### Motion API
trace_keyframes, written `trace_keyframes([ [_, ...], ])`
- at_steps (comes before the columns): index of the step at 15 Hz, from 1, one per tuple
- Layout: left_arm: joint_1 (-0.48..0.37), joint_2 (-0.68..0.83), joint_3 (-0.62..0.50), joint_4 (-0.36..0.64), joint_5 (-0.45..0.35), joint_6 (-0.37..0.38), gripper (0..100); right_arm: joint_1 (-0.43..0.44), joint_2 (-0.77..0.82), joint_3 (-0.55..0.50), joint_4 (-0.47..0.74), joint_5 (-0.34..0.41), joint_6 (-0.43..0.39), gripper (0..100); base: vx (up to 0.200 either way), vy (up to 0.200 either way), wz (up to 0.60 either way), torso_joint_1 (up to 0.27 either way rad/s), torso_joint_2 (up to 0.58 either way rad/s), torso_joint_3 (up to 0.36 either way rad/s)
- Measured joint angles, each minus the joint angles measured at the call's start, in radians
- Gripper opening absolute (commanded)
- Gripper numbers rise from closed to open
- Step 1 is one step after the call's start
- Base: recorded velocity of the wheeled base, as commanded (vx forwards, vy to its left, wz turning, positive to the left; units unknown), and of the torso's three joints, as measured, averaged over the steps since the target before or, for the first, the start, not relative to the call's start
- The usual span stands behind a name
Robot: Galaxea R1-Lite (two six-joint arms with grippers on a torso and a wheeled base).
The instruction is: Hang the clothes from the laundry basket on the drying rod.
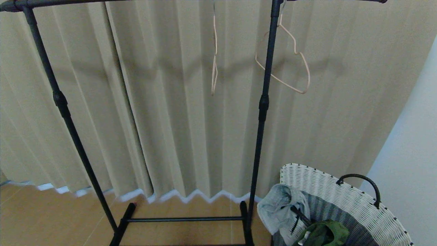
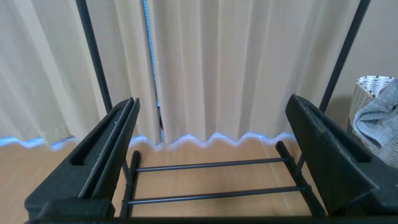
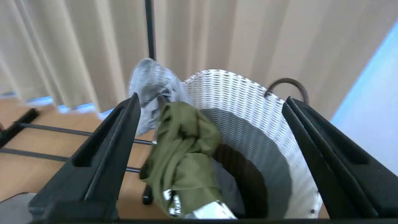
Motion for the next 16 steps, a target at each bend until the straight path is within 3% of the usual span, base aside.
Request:
trace_keyframes([
  [5,0.001,0.000,0.000,-0.001,-0.001,0.000,100,0.001,0.000,0.001,0.002,-0.001,-0.001,100,0.000,0.000,0.00,0.000,0.00,0.000],
  [10,0.001,0.000,0.000,0.000,-0.001,0.000,100,0.001,0.000,0.002,0.003,-0.001,-0.004,100,0.200,0.000,0.00,0.000,0.00,0.001],
  [16,0.001,0.000,0.000,-0.001,0.000,0.000,100,0.004,0.007,-0.040,0.030,0.000,-0.003,100,0.000,0.000,0.00,0.000,0.00,0.000],
])
